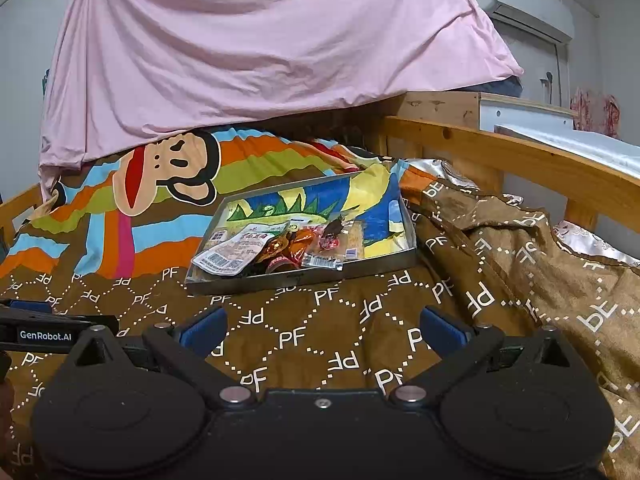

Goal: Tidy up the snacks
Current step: 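Withdraw both tools up and away from the tray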

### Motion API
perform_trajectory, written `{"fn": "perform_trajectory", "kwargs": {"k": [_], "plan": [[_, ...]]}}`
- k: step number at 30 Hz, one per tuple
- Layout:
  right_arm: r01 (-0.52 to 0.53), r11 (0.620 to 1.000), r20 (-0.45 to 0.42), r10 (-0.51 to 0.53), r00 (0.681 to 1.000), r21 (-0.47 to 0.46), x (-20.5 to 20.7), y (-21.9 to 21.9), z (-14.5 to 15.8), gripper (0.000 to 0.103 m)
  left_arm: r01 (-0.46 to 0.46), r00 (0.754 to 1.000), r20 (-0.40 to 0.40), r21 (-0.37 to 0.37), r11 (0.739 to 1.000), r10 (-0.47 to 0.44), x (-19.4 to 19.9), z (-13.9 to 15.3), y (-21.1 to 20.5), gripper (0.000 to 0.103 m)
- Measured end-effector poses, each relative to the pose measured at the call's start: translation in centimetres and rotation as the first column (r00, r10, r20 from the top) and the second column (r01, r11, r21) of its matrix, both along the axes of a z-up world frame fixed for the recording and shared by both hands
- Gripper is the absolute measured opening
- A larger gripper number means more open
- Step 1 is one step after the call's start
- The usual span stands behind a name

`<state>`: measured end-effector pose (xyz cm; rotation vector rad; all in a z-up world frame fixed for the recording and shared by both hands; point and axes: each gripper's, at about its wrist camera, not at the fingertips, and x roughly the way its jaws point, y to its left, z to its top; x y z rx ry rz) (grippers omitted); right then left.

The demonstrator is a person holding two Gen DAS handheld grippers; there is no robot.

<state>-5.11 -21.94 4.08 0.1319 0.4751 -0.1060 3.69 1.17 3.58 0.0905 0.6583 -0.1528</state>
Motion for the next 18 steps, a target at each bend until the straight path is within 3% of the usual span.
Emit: {"fn": "perform_trajectory", "kwargs": {"k": [18], "plan": [[-0.023,1.000,-0.039,0.022,0.999,-0.008,0.72,0.26,-0.61,0.102,0.023,1.000,-0.009,0.015,1.000,-0.023,0.19,-0.60,-0.49,0.103]]}}
